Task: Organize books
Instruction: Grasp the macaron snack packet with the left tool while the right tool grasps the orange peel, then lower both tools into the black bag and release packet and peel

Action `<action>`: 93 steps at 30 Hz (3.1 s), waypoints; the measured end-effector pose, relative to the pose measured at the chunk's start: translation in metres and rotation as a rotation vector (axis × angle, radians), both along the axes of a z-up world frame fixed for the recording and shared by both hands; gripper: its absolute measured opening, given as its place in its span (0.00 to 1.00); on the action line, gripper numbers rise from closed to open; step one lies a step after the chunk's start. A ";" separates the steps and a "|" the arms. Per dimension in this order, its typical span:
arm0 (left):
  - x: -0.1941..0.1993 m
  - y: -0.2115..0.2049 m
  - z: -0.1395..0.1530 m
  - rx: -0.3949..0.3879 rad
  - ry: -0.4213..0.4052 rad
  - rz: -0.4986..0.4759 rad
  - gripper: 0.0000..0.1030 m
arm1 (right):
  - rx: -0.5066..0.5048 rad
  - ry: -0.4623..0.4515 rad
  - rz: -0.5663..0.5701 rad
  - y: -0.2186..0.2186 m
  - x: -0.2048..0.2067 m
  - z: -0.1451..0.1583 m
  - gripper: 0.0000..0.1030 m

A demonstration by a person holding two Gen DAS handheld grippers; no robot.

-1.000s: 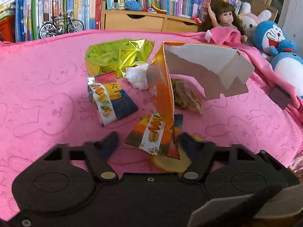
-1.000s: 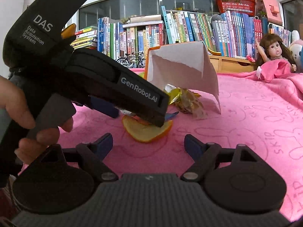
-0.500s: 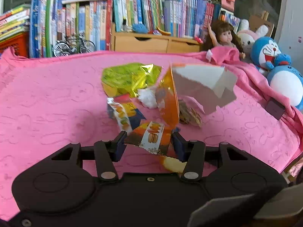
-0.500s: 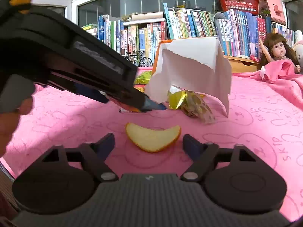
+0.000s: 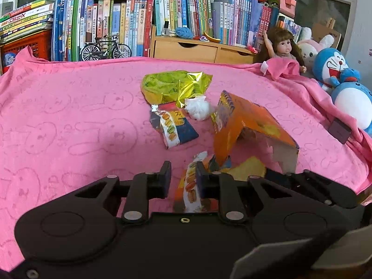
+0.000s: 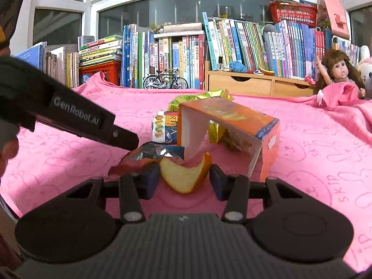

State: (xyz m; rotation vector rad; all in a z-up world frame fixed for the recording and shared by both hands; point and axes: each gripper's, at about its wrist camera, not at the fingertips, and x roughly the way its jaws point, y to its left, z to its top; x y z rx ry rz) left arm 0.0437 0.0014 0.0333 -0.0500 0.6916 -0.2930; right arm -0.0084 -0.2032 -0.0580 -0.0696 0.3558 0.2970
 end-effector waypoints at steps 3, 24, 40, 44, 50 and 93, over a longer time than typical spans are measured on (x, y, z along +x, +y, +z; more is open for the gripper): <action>-0.004 0.001 -0.005 0.006 0.000 0.003 0.51 | -0.005 -0.008 -0.012 -0.007 -0.004 0.001 0.50; -0.007 -0.043 -0.033 0.072 -0.010 -0.028 0.52 | 0.014 -0.015 -0.081 -0.049 -0.033 -0.002 0.50; -0.078 -0.019 -0.009 0.015 -0.051 -0.001 0.51 | 0.028 0.014 0.040 -0.028 -0.063 -0.001 0.50; -0.100 -0.013 -0.011 0.003 -0.033 0.001 0.51 | 0.031 0.043 0.043 -0.025 -0.071 -0.001 0.50; -0.123 -0.006 -0.012 -0.001 -0.030 0.014 0.51 | 0.034 0.076 0.033 -0.024 -0.081 0.002 0.50; -0.169 -0.007 -0.154 0.080 0.483 0.050 0.51 | -0.072 0.638 0.037 -0.019 -0.118 -0.126 0.49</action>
